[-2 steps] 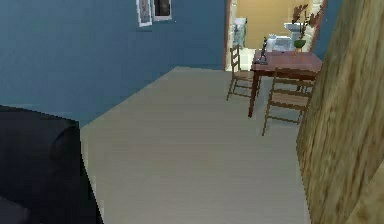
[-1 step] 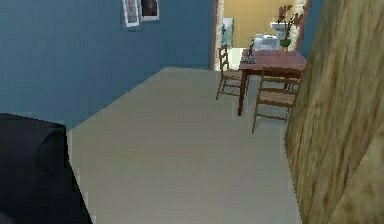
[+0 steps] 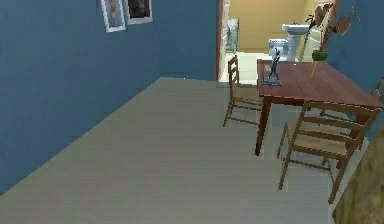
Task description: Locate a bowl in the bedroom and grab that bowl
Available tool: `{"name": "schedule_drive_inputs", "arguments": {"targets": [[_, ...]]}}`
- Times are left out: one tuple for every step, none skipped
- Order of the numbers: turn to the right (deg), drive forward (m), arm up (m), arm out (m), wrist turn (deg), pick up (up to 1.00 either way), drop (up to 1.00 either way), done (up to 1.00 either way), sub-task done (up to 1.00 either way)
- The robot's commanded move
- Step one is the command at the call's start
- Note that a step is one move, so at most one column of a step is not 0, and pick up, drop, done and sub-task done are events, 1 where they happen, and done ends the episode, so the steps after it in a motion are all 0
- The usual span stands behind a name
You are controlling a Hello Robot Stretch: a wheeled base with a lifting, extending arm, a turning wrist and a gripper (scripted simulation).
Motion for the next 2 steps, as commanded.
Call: {"name": "schedule_drive_inputs", "arguments": {"targets": [[-6.0,0.0,0.0,0.0,0.0,0.0,0.0,0.0,0.0],[0.0,1.0,0.0,0.0,0.0,0.0,0.0,0.0,0.0]]}}
